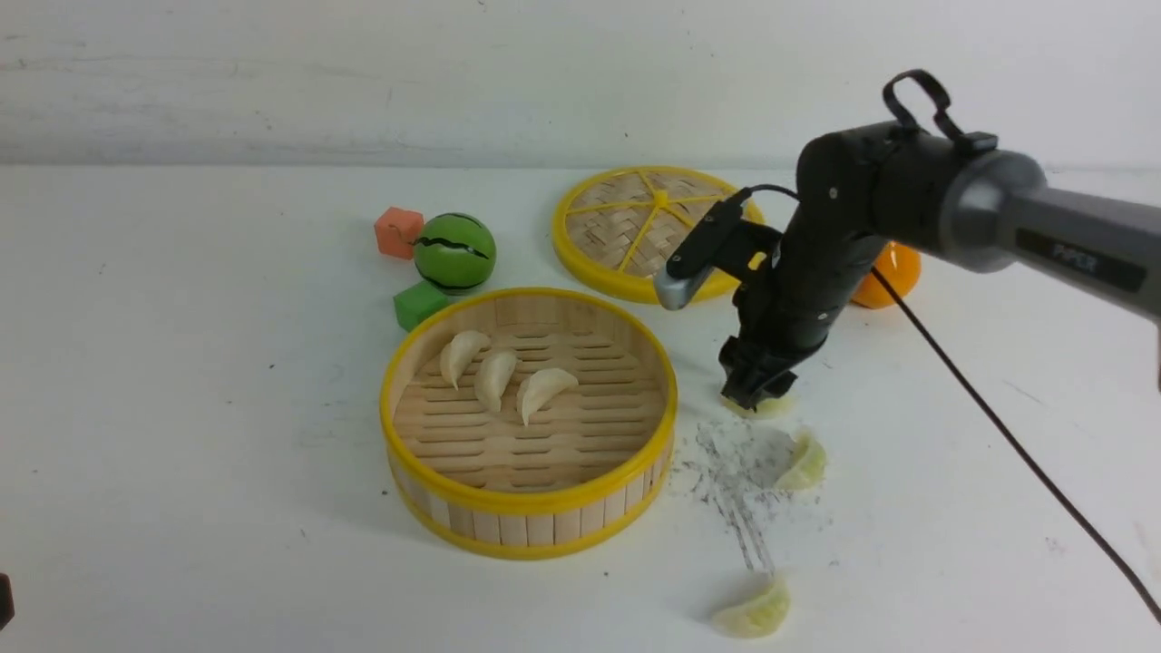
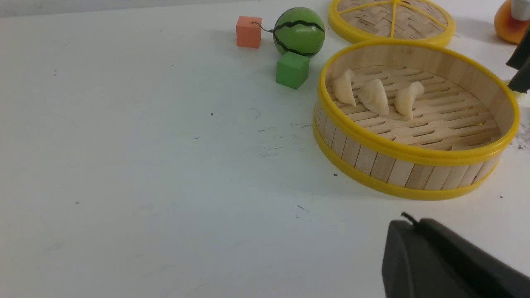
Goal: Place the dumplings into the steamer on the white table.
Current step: 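Reach for and grasp a dumpling lying on the table beside the steamer, then place the dumpling in the bamboo steamer basket with the right gripper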
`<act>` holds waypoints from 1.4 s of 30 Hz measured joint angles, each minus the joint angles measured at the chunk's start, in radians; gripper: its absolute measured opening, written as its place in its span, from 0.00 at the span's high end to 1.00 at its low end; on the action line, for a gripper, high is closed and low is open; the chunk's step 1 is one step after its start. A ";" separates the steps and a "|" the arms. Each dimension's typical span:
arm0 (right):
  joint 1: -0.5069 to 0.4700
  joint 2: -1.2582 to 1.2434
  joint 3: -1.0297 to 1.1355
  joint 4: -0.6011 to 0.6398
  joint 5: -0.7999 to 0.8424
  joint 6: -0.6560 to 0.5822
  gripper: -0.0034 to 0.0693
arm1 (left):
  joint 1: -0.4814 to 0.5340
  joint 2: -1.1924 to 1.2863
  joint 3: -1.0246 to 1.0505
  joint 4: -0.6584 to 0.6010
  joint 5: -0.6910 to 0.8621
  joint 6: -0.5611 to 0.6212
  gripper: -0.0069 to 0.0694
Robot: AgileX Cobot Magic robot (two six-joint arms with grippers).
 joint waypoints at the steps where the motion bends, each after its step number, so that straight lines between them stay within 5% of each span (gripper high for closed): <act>1: 0.000 0.013 -0.006 0.000 0.007 0.035 0.41 | 0.000 0.000 0.000 0.000 0.000 0.000 0.93; 4: -0.002 0.031 -0.015 -0.008 0.010 0.112 0.44 | 0.000 0.000 0.000 0.001 0.000 0.000 0.93; 10: -0.013 0.032 -0.023 -0.009 0.048 0.185 0.65 | 0.000 0.000 0.000 0.003 -0.001 0.000 0.93; 31: -0.014 0.024 -0.240 0.080 0.291 0.261 0.68 | 0.000 0.000 0.000 0.003 0.000 0.000 0.93; 42: 0.033 -0.003 -0.340 0.494 0.278 0.311 0.68 | 0.000 0.000 0.000 0.003 0.000 0.000 0.92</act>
